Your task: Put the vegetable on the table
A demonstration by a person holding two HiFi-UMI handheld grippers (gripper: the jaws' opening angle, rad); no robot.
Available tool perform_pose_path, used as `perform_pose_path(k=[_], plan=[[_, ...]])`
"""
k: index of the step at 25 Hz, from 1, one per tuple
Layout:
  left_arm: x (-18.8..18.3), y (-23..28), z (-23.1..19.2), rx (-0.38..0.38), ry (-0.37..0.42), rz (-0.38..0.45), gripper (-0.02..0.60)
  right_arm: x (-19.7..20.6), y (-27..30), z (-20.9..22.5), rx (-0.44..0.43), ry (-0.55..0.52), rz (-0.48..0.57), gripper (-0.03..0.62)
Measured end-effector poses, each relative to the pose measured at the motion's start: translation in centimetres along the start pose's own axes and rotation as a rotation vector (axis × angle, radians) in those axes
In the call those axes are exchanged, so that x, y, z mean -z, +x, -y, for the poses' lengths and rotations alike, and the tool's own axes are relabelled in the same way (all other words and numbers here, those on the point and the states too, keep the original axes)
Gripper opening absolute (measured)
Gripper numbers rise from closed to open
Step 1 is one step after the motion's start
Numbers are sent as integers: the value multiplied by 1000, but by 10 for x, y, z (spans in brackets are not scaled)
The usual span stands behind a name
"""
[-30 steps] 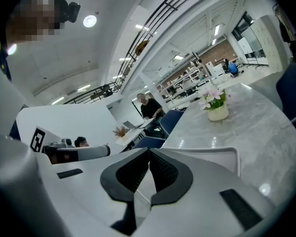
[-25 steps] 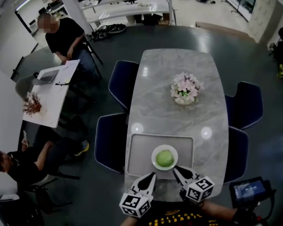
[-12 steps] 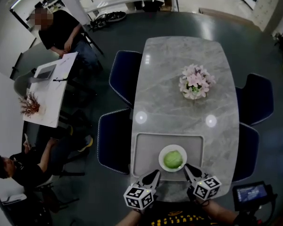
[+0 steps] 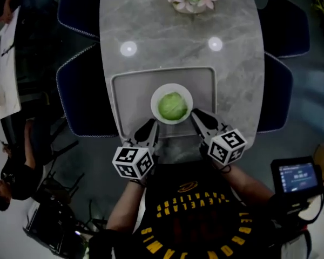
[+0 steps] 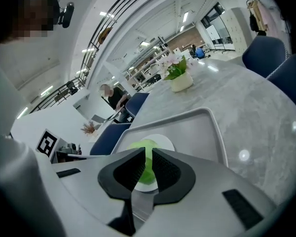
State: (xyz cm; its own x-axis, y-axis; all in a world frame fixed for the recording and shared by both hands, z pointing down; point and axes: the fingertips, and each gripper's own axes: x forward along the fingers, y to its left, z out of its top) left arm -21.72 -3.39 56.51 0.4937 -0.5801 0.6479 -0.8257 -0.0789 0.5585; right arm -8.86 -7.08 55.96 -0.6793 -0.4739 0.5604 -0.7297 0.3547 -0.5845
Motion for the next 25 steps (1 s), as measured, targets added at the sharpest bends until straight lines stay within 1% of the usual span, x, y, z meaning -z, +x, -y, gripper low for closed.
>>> perform_pose_path(k=[2, 4, 10, 14, 17, 21, 25], plan=[[10, 0, -2, -2, -26, -34, 29, 10, -5, 6, 37, 11, -22, 44], [13, 4, -7, -6, -51, -49, 29, 15, -5, 14, 62, 20, -39, 44], [19, 10, -26, -41, -91, -91, 29, 24, 1, 22, 79, 39, -85, 44], [23, 10, -35, -56, -119, -110, 31, 32, 5, 25, 87, 76, -114, 44], [25, 12, -36, -43, -159, -112, 40, 38, 8, 23, 82, 105, -132, 44], [26, 12, -34, -24, -181, -111, 41, 41, 9, 23, 82, 125, -140, 44], [26, 13, -33, 5, -241, -110, 40, 43, 11, 22, 80, 138, -149, 44]])
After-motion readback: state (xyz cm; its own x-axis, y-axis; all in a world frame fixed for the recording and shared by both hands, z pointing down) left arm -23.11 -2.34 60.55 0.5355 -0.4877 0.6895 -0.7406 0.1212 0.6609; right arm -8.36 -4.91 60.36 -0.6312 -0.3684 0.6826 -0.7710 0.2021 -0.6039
